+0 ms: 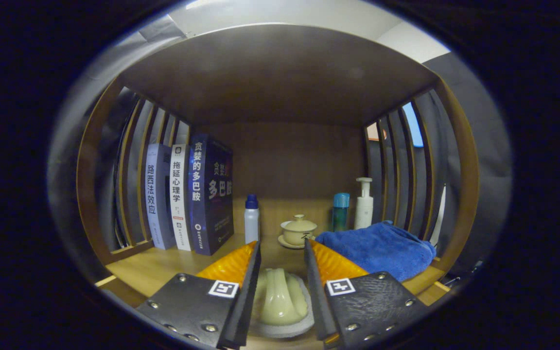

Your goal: Pull open the drawer, take out the items inside it, and place them on the countertop above the cabinet.

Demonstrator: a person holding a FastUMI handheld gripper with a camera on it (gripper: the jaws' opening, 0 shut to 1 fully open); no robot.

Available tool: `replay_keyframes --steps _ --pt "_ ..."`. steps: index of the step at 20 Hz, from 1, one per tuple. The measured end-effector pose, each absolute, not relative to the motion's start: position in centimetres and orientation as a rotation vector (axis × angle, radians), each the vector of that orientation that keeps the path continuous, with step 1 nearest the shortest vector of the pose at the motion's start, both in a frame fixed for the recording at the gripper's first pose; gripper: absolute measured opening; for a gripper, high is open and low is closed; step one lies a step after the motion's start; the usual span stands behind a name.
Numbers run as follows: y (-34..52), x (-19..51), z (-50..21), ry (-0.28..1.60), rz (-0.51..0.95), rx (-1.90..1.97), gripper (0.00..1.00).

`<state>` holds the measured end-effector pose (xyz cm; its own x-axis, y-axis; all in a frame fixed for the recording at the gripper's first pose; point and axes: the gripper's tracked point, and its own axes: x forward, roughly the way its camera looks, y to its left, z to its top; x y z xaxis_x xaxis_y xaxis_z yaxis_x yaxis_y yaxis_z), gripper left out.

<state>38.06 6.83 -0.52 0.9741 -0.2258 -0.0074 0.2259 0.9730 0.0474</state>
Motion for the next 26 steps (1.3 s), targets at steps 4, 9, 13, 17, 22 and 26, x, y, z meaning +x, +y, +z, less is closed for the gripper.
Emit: replay_keyframes --steps 4,9,13,17,22,26 --pt "6.76 38.06 -0.68 0.012 -0.226 0.057 0.53" --pt "6.53 37.88 -0.5 0.007 -0.23 0.074 0.55" --pt "6.53 37.69 -0.12 -0.006 -0.233 0.068 0.55" --pt "6.63 37.67 -0.05 -0.005 -0.23 0.066 0.55" --pt "6.65 37.51 0.08 -0.01 -0.231 0.061 0.55" --pt "6.72 37.51 0.09 -0.009 -0.231 0.057 0.55"
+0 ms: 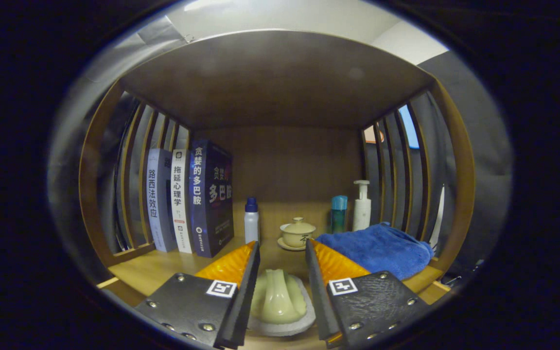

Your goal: Pull open the drawer, take out the items inside it, and place them on the countertop above the cabinet.

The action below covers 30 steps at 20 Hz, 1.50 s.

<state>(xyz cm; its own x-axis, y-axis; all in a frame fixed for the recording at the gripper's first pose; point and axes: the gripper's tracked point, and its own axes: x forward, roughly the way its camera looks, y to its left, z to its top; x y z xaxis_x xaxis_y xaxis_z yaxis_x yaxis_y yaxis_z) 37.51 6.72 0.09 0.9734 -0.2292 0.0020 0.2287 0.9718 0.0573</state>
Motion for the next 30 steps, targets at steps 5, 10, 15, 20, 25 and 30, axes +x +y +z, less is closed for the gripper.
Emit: replay_keyframes --steps 5,10,15,20,25,30 --pt "6.8 37.5 0.1 -0.009 -0.23 0.055 0.55" --pt "6.7 37.4 0.4 -0.019 -0.231 0.053 0.55" --pt "6.9 37.1 1.1 -0.041 -0.226 0.049 0.55" --pt "5.8 36.5 3.7 -0.135 -0.245 0.054 0.55" --pt "5.4 32.2 7.5 -0.197 -0.216 0.025 0.55" --pt "5.8 25.3 11.3 -0.211 -0.136 -0.004 0.54"
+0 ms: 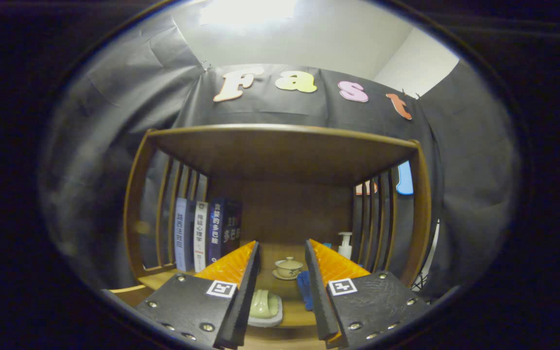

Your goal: Pull open the drawer, take out the items inside it, and place them on the countertop above the cabinet.

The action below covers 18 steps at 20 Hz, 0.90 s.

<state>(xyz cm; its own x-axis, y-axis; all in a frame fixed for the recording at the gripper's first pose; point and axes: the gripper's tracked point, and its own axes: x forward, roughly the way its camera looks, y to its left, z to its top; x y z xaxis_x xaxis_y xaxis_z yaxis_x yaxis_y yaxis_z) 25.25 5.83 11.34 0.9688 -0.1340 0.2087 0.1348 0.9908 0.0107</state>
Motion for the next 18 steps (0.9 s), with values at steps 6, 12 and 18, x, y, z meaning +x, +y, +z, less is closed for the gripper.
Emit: replay_keyframes --steps 6,12,18 --pt "7.2 18.0 4.5 -0.031 -0.067 0.023 0.55" --pt "8.2 11.6 -5.2 0.12 -0.101 0.043 0.56" --pt "10.0 9.8 -10.4 0.193 -0.112 0.047 0.75"
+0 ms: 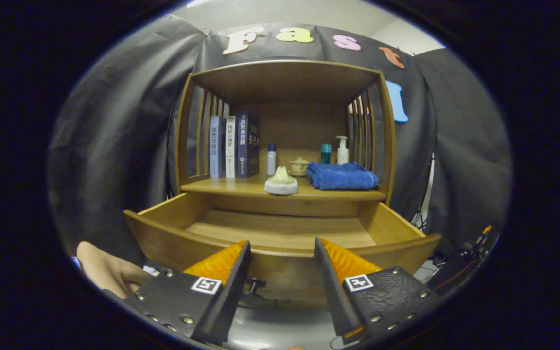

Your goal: Pull open the drawer, take out the items inside it, and place them on the countertop above the cabinet.

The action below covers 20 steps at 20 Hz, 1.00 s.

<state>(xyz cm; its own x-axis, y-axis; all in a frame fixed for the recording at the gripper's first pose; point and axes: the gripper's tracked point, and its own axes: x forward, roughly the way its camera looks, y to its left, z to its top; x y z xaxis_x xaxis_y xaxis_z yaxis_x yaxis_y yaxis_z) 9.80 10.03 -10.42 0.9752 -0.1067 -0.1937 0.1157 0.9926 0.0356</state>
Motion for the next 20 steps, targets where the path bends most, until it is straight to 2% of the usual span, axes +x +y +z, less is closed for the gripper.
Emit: replay_keyframes --steps 4,10,20 --pt "10.2 9.7 -10.8 0.166 -0.14 -0.084 0.92" --pt "9.6 10.5 -11.2 0.164 -0.195 -0.131 0.93" --pt "8.5 13.3 -10.7 0.149 -0.168 -0.131 0.93"
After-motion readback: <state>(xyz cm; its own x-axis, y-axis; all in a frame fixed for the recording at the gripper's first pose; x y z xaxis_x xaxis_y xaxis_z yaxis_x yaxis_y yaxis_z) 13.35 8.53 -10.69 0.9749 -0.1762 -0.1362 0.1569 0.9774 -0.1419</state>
